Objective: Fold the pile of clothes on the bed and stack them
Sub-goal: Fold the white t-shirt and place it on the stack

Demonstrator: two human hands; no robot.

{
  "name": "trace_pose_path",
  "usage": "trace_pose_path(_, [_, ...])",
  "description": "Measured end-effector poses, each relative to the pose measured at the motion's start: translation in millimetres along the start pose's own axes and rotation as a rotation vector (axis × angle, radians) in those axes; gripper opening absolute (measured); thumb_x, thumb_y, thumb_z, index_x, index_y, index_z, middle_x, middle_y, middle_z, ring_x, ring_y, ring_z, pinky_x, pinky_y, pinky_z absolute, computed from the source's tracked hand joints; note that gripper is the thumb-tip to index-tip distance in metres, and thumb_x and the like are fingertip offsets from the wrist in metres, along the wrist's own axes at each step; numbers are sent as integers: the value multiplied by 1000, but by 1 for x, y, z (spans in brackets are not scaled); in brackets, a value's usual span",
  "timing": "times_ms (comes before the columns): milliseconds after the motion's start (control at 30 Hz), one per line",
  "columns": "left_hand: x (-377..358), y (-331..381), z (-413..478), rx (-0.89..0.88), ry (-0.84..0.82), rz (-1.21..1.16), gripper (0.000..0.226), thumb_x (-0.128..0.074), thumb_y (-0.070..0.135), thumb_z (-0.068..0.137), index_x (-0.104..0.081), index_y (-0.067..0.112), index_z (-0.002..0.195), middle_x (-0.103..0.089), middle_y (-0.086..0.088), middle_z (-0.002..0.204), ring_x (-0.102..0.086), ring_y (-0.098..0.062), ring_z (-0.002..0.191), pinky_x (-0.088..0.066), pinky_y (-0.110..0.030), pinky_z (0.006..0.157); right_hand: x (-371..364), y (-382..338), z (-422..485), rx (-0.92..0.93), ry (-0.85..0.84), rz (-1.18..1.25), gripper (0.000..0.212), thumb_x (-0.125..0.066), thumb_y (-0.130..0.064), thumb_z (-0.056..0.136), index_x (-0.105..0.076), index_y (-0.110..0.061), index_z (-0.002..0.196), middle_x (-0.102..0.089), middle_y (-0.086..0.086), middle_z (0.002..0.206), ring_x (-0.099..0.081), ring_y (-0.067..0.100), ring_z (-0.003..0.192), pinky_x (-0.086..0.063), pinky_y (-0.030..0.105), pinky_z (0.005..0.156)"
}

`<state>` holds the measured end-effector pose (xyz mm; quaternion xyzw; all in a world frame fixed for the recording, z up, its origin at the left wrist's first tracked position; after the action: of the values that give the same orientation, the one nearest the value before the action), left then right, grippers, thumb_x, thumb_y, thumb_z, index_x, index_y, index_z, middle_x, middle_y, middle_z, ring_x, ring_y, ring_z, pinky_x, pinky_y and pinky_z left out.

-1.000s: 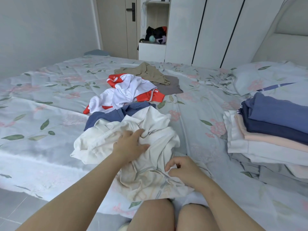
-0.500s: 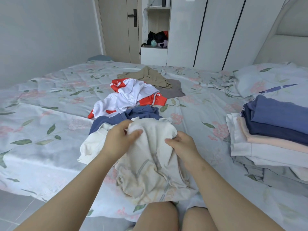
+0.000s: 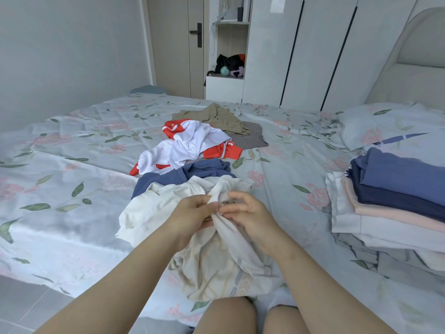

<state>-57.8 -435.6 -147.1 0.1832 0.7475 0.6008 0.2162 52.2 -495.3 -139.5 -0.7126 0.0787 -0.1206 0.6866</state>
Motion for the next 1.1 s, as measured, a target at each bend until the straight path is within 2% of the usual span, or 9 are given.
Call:
trace_pose_path(133, [17, 9, 1, -21, 111, -99, 23, -45, 6, 98, -53, 9, 77, -60, -11, 80, -58, -19, 70, -56, -27, 62, 21, -3, 2, -42, 143, 31, 36, -43, 13, 87, -52, -20, 99, -67, 4, 89, -62, 15, 76, -51, 20, 70])
trace_pose_path(233, [8, 38, 0, -66, 41, -172, 24, -38, 9, 101, -50, 12, 81, -56, -8, 79, -54, -18, 68, -50, -31, 64, 31, -18, 8, -4, 204, -72, 40, -39, 14, 87, -55, -17, 106, -60, 3, 102, -54, 8, 75, -44, 12, 60])
trace_pose_path(333, [-17, 82, -5, -114, -139, -290, 23, -36, 12, 101, -59, 7, 99, -65, -10, 86, -64, -16, 73, -55, -26, 62, 30, -50, 17, 87, 186, -65, 48, -39, 15, 87, -56, -27, 105, -58, 3, 113, -55, 9, 81, -45, 18, 69])
trace_pose_path(533, [-36, 150, -13, -105, -316, -348, 19, -61, 19, 85, -42, 20, 81, -45, -2, 82, -48, -15, 78, -47, -27, 70, 2, -117, 13, 226, -196, 54, 54, -51, 1, 75, -57, -31, 118, -57, 0, 111, -55, 12, 96, -42, 27, 79])
trace_pose_path(633, [-38, 173, -32, -94, -314, -335, 15, -62, 23, 79, -61, 9, 74, -53, -6, 73, -56, -16, 66, -50, -21, 59, -11, -128, 6, 157, -378, 118, 48, -47, -9, 65, -62, -19, 110, -59, 5, 107, -54, 19, 101, -39, 32, 85])
trace_pose_path(767, [-11, 204, -37, -309, -88, -266, 68, -40, 7, 97, -60, 13, 32, -52, 1, 46, -52, -5, 34, -41, -10, 37, -21, -125, -5, 99, -466, -40, 39, -61, -25, 65, -64, -28, 104, -67, -10, 99, -60, 8, 95, -45, 22, 83])
trace_pose_path(867, [-12, 210, -38, -255, -192, -270, 61, -39, 27, 99, -63, 10, 47, -51, -2, 51, -54, -12, 45, -48, -15, 49, -25, -124, -2, 110, -429, -115, 33, -60, -23, 76, -64, -32, 107, -66, -10, 97, -60, 9, 90, -45, 25, 86])
trace_pose_path(1000, [-18, 217, -50, -362, -217, -152, 41, -34, 9, 100, -61, 12, 69, -59, 1, 59, -58, -3, 42, -47, -14, 41, -31, -132, 7, 143, -313, -103, 48, -56, -4, 84, -55, -35, 120, -61, 1, 112, -57, 15, 91, -47, 27, 79])
trace_pose_path(1100, [-13, 226, -53, -388, -177, -167, 28, -41, 16, 99, -52, 16, 74, -56, 8, 56, -56, -3, 42, -46, -12, 43, -44, -130, 2, 121, -382, -262, 29, -58, -5, 88, -59, -20, 112, -65, 5, 106, -60, 11, 87, -46, 18, 71])
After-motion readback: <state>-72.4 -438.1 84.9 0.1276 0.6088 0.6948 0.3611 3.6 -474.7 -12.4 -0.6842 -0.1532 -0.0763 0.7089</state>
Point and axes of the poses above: each hand's wrist, its own z-axis towards the middle knuckle, its own x-axis out of the back of the hand, y = z × x, the point moved 8 cm from there along z, towards the middle knuckle
